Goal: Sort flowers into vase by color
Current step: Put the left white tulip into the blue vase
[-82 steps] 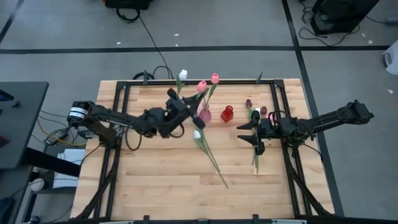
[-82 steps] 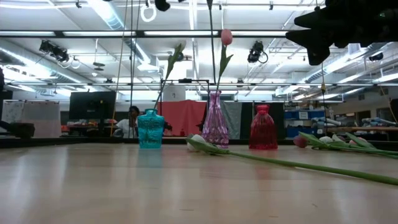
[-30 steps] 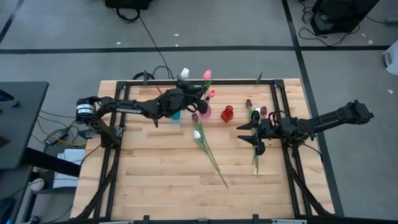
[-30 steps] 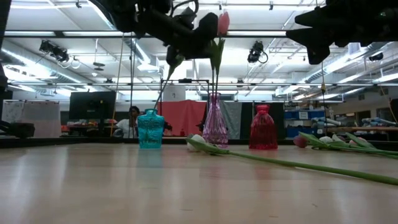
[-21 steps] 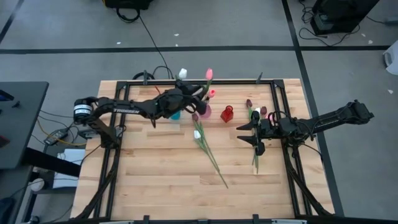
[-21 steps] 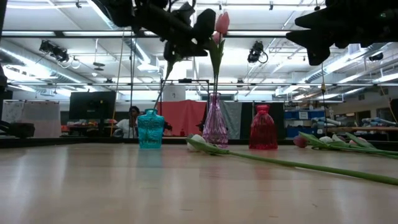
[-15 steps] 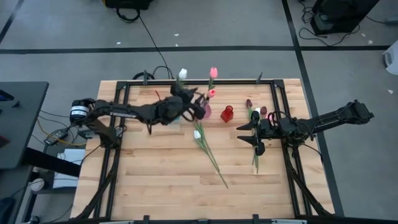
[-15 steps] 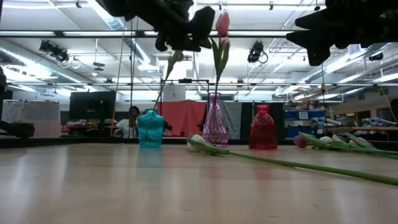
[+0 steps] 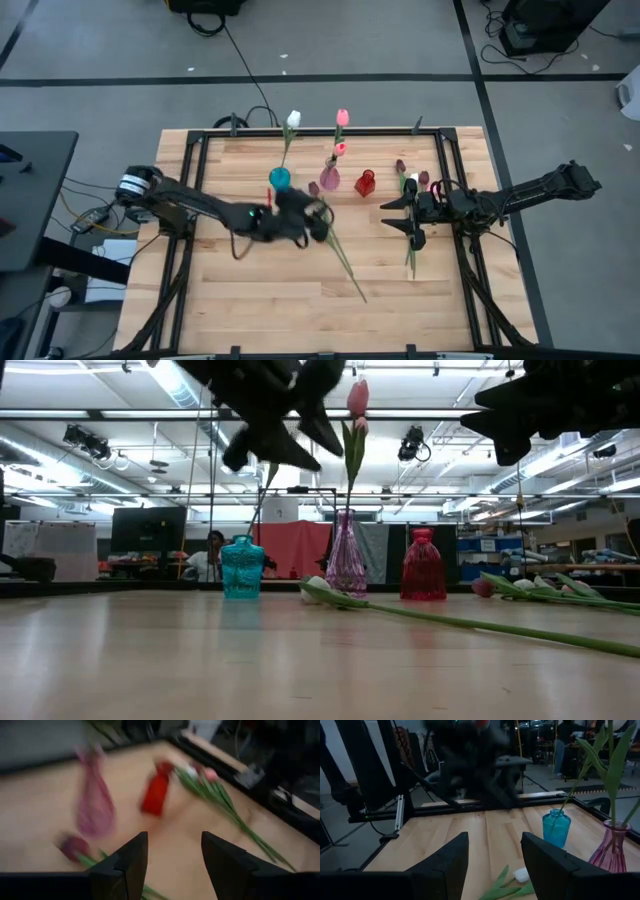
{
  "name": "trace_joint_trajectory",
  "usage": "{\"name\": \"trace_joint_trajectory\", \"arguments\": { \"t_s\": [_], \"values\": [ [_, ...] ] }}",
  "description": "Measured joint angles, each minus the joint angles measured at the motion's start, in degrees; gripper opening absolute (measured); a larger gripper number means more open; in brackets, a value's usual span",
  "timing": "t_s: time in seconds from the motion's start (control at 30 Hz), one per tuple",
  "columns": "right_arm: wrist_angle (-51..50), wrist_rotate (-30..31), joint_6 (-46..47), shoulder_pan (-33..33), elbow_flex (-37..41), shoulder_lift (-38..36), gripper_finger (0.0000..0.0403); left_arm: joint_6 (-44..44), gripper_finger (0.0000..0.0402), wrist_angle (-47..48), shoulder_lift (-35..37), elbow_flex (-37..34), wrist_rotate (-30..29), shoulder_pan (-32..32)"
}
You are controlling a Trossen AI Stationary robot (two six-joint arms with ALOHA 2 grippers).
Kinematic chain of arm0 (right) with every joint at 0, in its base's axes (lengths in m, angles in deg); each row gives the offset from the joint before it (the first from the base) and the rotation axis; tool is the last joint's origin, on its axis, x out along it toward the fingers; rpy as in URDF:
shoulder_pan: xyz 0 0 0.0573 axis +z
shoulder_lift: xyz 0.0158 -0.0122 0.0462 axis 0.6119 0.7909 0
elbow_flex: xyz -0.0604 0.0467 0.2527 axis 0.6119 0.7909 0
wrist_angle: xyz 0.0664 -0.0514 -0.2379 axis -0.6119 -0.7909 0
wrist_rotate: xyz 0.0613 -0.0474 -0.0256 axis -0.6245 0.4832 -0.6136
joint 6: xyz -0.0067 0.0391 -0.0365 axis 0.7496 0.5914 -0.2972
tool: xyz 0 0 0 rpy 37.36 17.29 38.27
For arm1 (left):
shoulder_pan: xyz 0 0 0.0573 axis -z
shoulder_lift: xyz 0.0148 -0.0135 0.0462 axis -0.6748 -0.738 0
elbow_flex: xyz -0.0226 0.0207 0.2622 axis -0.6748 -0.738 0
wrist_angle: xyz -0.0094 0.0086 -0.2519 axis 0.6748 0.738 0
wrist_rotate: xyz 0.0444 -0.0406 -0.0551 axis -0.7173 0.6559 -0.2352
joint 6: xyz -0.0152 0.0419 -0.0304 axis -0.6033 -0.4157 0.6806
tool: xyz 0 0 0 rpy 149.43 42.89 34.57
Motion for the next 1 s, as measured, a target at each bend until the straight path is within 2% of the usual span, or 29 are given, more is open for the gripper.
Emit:
{"name": "trace_joint_trajectory", "arguments": {
  "t_s": [0.27, 0.47, 0.53, 0.6, 0.73, 0.8, 0.9, 1.0],
  "values": [
    [-0.3, -0.2, -0.4, 0.1, 0.0, 0.0, 0.0194, 16.3, 0.0159, -11.9, -15.0, -0.1, 7.2, 4.5],
    [-1.4, -1.1, -1.7, 0.1, 0.0, 0.0, 0.0194, 23.5, 0.0134, -12.6, -18.0, 0.1, 8.2, 5.9],
    [-2.0, -1.1, -2.3, 0.1, 0.0, 0.0, 0.0194, 23.6, 0.0122, -9.8, -17.8, 1.1, 8.6, 6.1],
    [-2.2, -0.6, -2.9, 0.0, 0.0, 0.0, 0.0194, 23.6, 0.0107, -2.2, -17.1, 3.1, 9.5, 6.0],
    [-2.7, 1.5, -3.3, 0.0, 0.0, 0.0, 0.0194, 23.3, 0.0075, 17.3, -17.7, 11.9, 11.0, 5.2],
    [-3.0, 2.1, -3.3, 0.0, 0.0, 0.0, 0.0194, 22.9, 0.0065, 22.3, -19.0, 16.2, 13.2, 4.8],
    [-2.6, 2.1, -3.3, -0.1, 0.0, 0.2, 0.0194, 21.1, 0.0059, 24.0, -20.7, 20.0, 15.3, 4.5],
    [-2.4, 2.0, -3.3, -0.2, 0.0, 0.8, 0.0194, 25.5, 0.006, 24.2, -21.3, 21.2, 15.4, 4.2]
  ]
}}
